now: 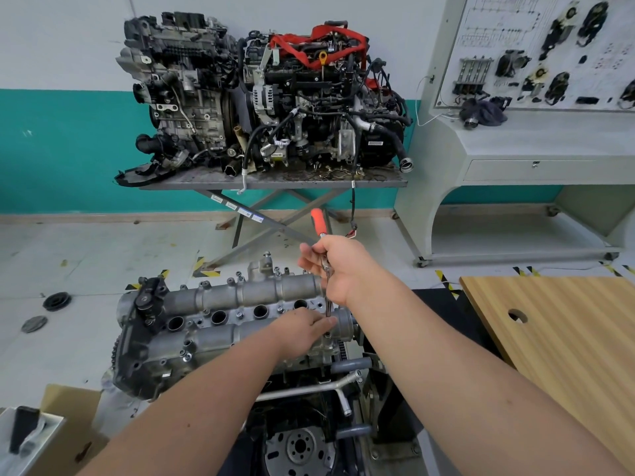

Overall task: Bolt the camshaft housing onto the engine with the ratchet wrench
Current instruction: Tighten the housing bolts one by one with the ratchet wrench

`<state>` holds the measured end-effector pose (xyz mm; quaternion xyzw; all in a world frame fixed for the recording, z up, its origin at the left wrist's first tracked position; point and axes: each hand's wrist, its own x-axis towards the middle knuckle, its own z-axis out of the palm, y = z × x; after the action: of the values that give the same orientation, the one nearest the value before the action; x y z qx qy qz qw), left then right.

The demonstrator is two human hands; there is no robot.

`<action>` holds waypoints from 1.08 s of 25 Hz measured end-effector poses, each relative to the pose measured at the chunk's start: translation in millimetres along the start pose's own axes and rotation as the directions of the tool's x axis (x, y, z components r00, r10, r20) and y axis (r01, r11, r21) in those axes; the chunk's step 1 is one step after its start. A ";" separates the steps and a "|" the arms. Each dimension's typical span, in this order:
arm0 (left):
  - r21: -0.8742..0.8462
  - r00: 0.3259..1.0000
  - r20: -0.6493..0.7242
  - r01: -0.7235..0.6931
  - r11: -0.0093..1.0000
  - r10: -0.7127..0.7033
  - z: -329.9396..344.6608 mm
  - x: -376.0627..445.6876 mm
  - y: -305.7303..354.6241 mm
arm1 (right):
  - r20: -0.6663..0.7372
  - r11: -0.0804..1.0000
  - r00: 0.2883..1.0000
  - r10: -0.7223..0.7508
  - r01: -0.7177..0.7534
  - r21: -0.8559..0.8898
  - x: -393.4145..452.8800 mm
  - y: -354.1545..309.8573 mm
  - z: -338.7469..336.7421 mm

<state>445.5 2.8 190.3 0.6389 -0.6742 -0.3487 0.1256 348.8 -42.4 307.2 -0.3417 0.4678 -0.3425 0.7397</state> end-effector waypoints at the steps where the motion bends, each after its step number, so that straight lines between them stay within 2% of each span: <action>1: -0.001 1.000 -0.001 0.000 1.000 0.000 -0.1 0.2 0.1 | -0.021 0.998 1.000 -0.021 0.019 -0.064 -0.1 1.2 0.9; 3: -0.006 1.000 -0.004 0.004 1.000 -0.004 0.3 0.1 -0.5 | -0.030 0.954 0.991 -0.131 0.118 -0.274 0.8 5.1 0.5; 4: -0.009 1.000 -0.004 0.007 1.000 -0.007 0.4 -0.3 -0.7 | 0.001 0.870 0.977 -0.215 0.192 -0.455 0.4 5.4 -0.1; 5: -0.007 1.000 -0.003 0.009 1.000 -0.010 0.3 0.0 -0.9 | 0.075 0.695 0.949 -0.305 0.276 -0.664 0.0 4.1 -0.9; 6: 0.000 1.000 -0.004 0.011 1.000 -0.011 0.3 -0.1 -1.1 | 0.198 0.420 0.906 -0.373 0.356 -0.835 0.1 1.5 -2.4; 7: 0.008 1.000 -0.007 0.014 1.000 -0.014 0.4 0.1 -1.5 | 0.349 0.069 0.852 -0.390 0.405 -0.912 0.5 -1.2 -3.5; 8: 0.013 1.000 -0.009 0.017 1.000 -0.017 0.9 -0.1 -1.8 | 0.504 -0.265 0.788 -0.354 0.432 -0.862 0.4 -3.9 -4.7; 9: 0.019 1.000 -0.011 0.021 1.000 -0.021 1.4 0.3 -1.9 | 0.644 -0.484 0.711 -0.283 0.474 -0.736 -0.6 -6.2 -6.5; 10: 0.028 1.000 -0.012 0.024 0.999 -0.023 1.6 0.4 -2.2 | 0.743 -0.590 0.640 -0.196 0.529 -0.610 -1.7 -7.8 -9.4; 11: 0.038 1.000 -0.011 0.028 0.999 -0.028 1.5 0.5 -2.3 | 0.792 -0.622 0.597 -0.128 0.574 -0.533 -2.9 -8.7 -13.1; 12: 0.043 0.999 -0.005 0.033 0.999 -0.033 1.3 0.7 -2.0 | 0.802 -0.607 0.588 -0.106 0.600 -0.521 -4.0 -9.0 -17.4; 14: 0.015 0.999 0.003 0.035 0.999 -0.035 0.8 1.4 -1.9 | 0.753 -0.506 0.635 -0.171 0.600 -0.620 -4.1 -9.3 -21.7; 16: -0.012 1.000 0.003 0.030 0.999 -0.030 1.3 1.6 -2.1 | 0.677 -0.429 0.672 -0.300 0.539 -0.725 -3.9 -4.3 -21.8; 19: -0.016 1.000 -0.004 0.016 1.000 -0.016 1.8 2.4 -5.0 | 0.581 -0.429 0.676 -0.453 0.406 -0.807 -4.3 10.5 -15.8; 23: 0.019 1.000 -0.010 -0.001 1.000 0.002 1.3 1.8 -3.9 | 0.473 -0.389 0.670 -0.572 0.286 -0.876 -3.5 19.9 -10.8; 27: 0.011 1.000 -0.009 -0.004 1.000 0.004 0.5 -0.4 -0.7 | 0.518 -0.415 0.646 -0.561 0.322 -0.851 -1.6 19.6 -14.4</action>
<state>445.8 3.4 189.6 0.6396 -0.6769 -0.3418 0.1259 338.6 -33.4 287.0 -0.8899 0.4203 -0.1737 -0.0343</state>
